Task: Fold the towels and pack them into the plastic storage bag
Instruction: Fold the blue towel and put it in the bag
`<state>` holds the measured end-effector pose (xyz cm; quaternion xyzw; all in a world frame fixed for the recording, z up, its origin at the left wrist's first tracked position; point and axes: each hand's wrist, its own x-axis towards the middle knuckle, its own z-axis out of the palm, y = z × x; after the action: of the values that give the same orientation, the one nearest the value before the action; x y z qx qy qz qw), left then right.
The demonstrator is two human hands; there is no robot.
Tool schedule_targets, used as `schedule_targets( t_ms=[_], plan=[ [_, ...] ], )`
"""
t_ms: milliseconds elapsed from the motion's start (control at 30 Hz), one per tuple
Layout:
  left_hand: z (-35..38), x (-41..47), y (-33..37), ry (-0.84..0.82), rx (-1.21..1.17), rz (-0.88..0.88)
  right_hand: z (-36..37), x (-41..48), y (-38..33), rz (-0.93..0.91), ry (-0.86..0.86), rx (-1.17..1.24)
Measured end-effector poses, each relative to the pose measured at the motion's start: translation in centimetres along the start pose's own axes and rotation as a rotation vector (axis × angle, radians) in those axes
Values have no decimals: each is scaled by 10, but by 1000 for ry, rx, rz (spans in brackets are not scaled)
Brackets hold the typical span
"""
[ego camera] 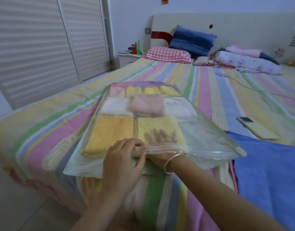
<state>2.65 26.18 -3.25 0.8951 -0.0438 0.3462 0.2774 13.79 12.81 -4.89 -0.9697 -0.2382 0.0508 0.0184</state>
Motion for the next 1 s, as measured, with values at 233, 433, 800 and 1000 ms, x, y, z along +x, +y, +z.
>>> schedule_targets(
  t_ms=[233,433,800,1000],
  plan=[
    [19,-14,69,-114,-118,100,16,-149,34,-182,256,359],
    [58,-68,154,-281,-302,141,25,-255,111,79,562,376],
    [84,-131,177,-379,-322,-378,67,-309,142,127,445,385],
    [81,-141,175,-408,-404,-446,74,-308,141,211,542,488]
  ],
)
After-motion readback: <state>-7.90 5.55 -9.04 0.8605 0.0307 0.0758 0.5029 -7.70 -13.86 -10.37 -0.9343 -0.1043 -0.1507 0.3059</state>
